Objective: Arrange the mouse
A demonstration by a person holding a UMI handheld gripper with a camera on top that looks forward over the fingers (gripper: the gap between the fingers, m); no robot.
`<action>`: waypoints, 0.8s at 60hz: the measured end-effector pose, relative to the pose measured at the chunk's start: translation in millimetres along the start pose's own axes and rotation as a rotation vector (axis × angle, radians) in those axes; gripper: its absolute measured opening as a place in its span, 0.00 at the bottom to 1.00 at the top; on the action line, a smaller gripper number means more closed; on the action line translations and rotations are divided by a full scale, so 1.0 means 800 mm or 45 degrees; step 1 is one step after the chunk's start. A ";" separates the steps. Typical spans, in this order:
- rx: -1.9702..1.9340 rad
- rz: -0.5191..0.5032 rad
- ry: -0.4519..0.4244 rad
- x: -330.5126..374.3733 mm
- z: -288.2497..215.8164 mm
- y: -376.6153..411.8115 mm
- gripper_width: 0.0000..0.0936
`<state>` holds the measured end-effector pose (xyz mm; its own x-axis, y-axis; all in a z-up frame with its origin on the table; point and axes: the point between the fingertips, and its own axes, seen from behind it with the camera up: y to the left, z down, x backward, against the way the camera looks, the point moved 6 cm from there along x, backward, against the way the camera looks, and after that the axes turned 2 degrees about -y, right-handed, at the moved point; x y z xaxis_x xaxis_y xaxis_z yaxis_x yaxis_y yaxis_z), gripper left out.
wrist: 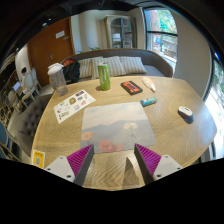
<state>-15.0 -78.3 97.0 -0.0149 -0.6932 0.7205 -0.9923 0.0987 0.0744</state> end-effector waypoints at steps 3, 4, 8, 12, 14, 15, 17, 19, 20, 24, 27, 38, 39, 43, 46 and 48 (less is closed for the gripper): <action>-0.014 0.045 -0.014 -0.006 -0.002 -0.021 0.90; -0.018 0.060 -0.015 -0.010 -0.002 -0.031 0.89; -0.032 0.128 -0.003 -0.018 0.008 -0.056 0.89; -0.040 0.184 -0.013 -0.033 0.006 -0.125 0.89; -0.039 0.208 -0.027 -0.037 0.004 -0.156 0.89; -0.036 0.221 -0.035 -0.038 0.002 -0.172 0.89; -0.028 0.254 -0.047 -0.043 -0.001 -0.204 0.89; -0.020 0.294 -0.051 -0.048 -0.004 -0.239 0.89; -0.017 0.311 -0.055 -0.050 -0.006 -0.257 0.89; -0.024 0.361 -0.089 -0.057 -0.015 -0.331 0.89; -0.032 0.371 -0.099 -0.070 -0.017 -0.382 0.89; -0.030 0.291 -0.145 -0.116 -0.040 -0.462 0.88; -0.039 0.274 -0.160 -0.120 -0.045 -0.464 0.87; -0.064 0.219 -0.171 -0.137 -0.056 -0.471 0.88; -0.110 0.186 -0.184 -0.147 -0.065 -0.476 0.87; -0.092 0.180 -0.189 -0.153 -0.071 -0.479 0.87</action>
<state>374.0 9.5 19.2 -0.1762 -0.7657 0.6186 -0.9679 0.2493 0.0329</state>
